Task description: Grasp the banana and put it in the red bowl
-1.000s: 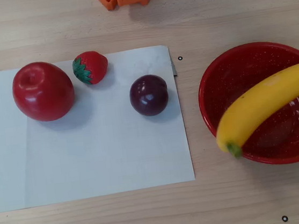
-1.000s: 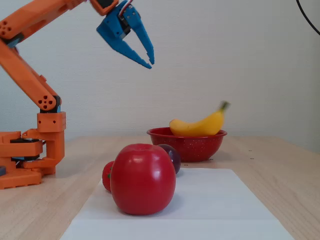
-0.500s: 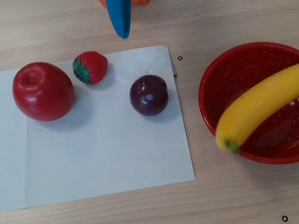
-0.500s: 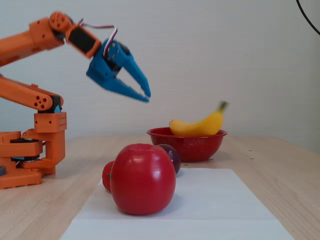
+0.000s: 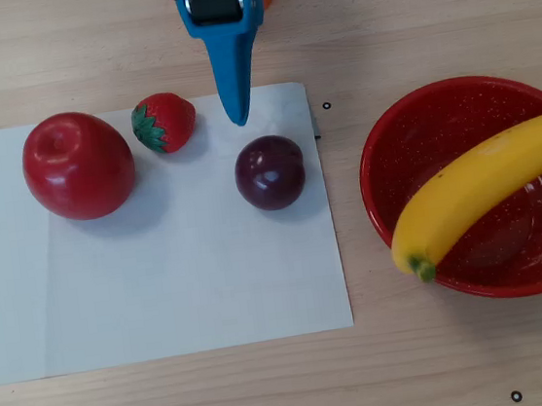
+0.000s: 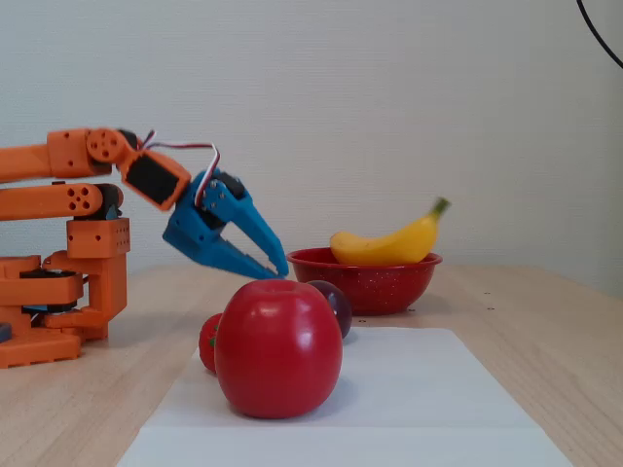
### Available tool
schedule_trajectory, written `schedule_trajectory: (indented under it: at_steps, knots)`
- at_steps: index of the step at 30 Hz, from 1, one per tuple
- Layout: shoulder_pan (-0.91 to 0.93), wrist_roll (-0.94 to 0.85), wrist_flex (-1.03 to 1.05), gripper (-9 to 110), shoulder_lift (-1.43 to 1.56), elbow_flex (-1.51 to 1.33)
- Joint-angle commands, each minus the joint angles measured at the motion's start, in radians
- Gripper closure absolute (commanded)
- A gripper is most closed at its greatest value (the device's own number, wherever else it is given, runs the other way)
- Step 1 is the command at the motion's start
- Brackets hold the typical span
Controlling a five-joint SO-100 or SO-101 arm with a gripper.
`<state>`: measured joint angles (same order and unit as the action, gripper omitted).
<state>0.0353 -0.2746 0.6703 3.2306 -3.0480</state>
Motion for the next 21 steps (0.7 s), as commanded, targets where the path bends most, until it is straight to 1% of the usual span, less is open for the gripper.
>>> schedule_trajectory:
  at_steps: [1, 6, 11, 15, 21]
  knots:
    - [0.005, 0.026, -0.089, 101, 0.049, 0.006]
    - [-0.008, 0.048, -0.152, 101, 0.064, -0.092]
    - [-0.009, 0.078, 0.018, 101, 0.064, -0.092]
    - [-0.011, 0.143, 0.15, 101, 0.064, -0.092]
    - [-0.015, 0.097, 0.233, 101, 0.064, -0.092]
